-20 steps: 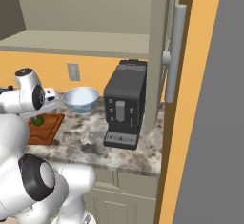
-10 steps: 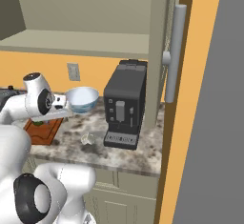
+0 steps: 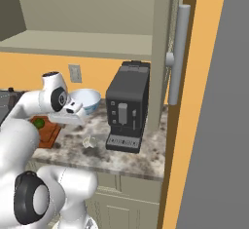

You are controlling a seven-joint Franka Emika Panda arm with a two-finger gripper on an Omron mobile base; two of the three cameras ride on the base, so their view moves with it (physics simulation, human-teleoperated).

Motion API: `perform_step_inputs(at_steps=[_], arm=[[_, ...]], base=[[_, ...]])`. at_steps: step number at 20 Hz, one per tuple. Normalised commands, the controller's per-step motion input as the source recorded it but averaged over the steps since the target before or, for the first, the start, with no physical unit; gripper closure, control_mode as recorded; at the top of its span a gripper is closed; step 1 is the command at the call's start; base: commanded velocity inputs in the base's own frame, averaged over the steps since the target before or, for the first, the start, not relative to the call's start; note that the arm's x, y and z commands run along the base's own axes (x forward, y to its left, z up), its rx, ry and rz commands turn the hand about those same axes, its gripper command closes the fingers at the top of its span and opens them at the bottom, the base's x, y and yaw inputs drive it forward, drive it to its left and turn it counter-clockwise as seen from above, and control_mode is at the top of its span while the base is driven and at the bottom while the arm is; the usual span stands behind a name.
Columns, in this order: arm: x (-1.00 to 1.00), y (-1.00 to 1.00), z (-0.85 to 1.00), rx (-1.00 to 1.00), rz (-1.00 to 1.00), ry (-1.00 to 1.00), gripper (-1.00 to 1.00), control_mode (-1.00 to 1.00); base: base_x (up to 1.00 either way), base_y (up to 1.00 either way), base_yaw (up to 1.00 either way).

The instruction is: Open the cabinet. Place the bowl and condiment on the counter. Then place the lime and garlic on the cutting board.

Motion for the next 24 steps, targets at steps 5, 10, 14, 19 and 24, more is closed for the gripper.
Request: perform_step_inputs(at_steps=[5,10,14,19,24], arm=[[-0.21,-0.35,-0.08,0.0,-0.29,0.0,-1.0,-1.0],[-0.18,-0.18,-0.28,0.0,-0.23,-0.05,-1.0,-1.0],[-0.02,0.0,-0.05,0.0,-0.2,-0.19,-1.0,-1.0],[0.0,0.0,0.0,0.0,-0.16,-0.17,-1.0,-1.0],[0.0,0.0,-0.02,0.0,-0.08,-0.02,-1.0,-1.0]], base=[[0.0,0.0,0.0],[0.0,0.0,0.0],[0.0,0.0,0.0],[0.0,0.0,0.0],[0.0,0.0,0.0]])
